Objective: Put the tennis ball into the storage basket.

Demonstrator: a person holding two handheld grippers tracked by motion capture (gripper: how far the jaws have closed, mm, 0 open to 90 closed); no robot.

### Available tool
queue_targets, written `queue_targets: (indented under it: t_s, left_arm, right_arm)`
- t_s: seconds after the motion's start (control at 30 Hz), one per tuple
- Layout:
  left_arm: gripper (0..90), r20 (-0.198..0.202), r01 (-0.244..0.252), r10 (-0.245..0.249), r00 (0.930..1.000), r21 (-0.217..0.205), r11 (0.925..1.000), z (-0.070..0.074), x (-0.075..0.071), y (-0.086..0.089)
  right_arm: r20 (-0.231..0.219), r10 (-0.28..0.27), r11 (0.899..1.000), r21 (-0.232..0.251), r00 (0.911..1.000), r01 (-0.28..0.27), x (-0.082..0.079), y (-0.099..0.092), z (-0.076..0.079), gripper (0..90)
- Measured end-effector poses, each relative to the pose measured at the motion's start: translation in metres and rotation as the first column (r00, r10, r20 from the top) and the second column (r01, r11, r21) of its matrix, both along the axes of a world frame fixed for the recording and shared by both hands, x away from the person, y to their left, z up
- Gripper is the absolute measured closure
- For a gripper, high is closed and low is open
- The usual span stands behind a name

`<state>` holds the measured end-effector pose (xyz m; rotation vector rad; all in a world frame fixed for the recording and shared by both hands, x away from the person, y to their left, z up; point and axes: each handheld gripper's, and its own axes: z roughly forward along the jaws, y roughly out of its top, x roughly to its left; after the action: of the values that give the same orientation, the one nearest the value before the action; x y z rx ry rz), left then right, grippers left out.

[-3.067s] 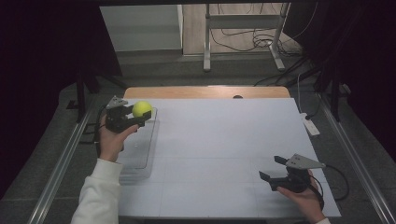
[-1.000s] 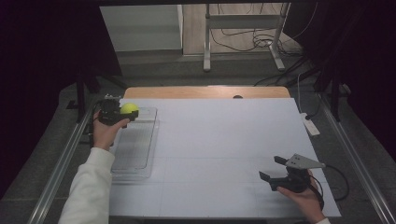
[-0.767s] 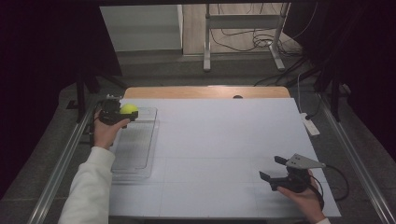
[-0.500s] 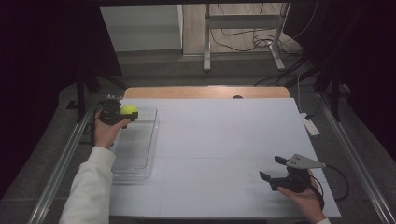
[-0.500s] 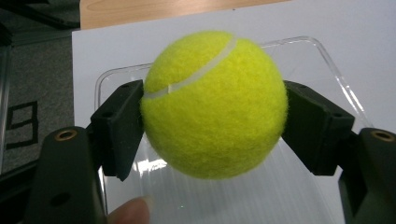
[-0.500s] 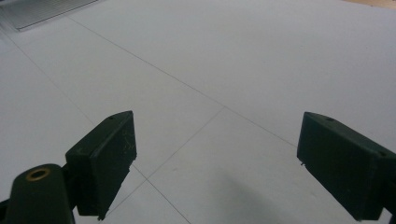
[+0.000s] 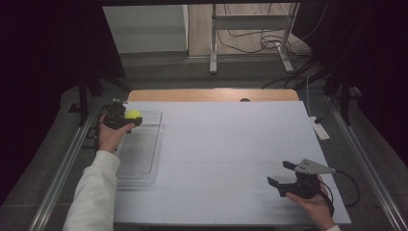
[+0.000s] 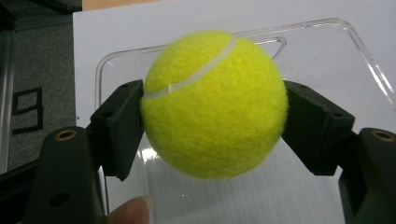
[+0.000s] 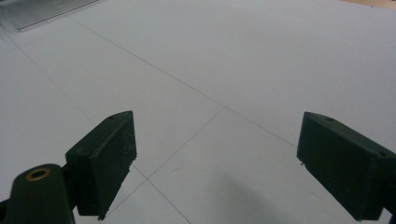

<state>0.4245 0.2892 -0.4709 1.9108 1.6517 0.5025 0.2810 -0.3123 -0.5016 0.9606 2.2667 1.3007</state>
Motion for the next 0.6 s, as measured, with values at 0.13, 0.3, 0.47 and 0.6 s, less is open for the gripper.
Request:
queue_targets:
  t_s: [0.13, 0.3, 0.47, 0.6]
  left_arm:
    - [27.6, -0.009, 0.002, -0.002, 1.0000, 0.004, 1.0000, -0.001, 0.002, -0.001]
    - [27.5, -0.024, 0.002, -0.002, 0.9997, 0.010, 1.0000, -0.005, 0.004, -0.002]
    - [27.5, -0.063, -0.002, 0.003, 0.9980, 0.030, 0.9995, -0.008, 0.006, -0.002]
    - [27.4, -0.084, -0.004, 0.008, 0.9964, 0.047, 0.9989, -0.011, 0.008, -0.005]
  right_arm:
    - [-0.001, 0.001, 1.000, 0.003, 1.0000, 0.000, 0.000, 0.000, 0.000, 12.3]
    - [-0.003, -0.002, 1.000, 0.000, 1.0000, 0.002, 0.000, 0.000, 0.000, 12.3]
    - [-0.005, -0.003, 1.000, 0.002, 1.0000, 0.003, 0.000, 0.000, 0.000, 12.3]
    - [-0.004, -0.003, 1.000, 0.001, 1.0000, 0.003, 0.000, 0.000, 0.000, 12.3]
